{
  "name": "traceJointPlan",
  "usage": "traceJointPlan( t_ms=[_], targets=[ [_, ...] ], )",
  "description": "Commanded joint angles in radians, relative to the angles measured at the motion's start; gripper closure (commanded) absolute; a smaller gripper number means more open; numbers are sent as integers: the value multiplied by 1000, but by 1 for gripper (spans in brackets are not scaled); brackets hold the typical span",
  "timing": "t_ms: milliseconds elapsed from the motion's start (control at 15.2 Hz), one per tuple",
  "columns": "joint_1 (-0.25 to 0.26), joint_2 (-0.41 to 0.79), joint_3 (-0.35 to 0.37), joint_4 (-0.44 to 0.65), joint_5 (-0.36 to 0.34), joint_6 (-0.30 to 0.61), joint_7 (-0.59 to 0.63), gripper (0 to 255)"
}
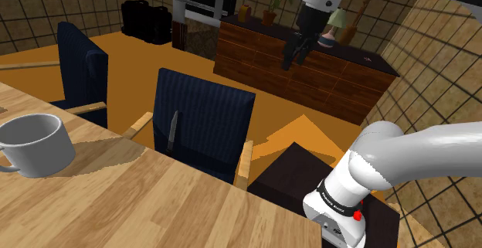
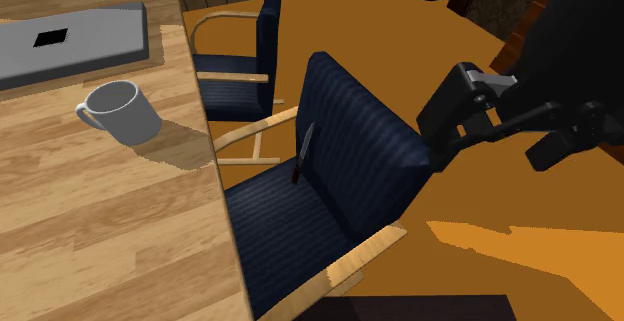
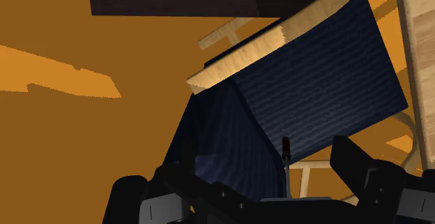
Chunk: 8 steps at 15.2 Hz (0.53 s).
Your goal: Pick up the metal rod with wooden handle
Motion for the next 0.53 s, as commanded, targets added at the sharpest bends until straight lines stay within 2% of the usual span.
traceJointPlan(
  t_ms=[0,462],
  targets=[
    [0,0,0,0,0,0,0,0],
    [-4,57,146,-145,55,229,211,0]
  ],
)
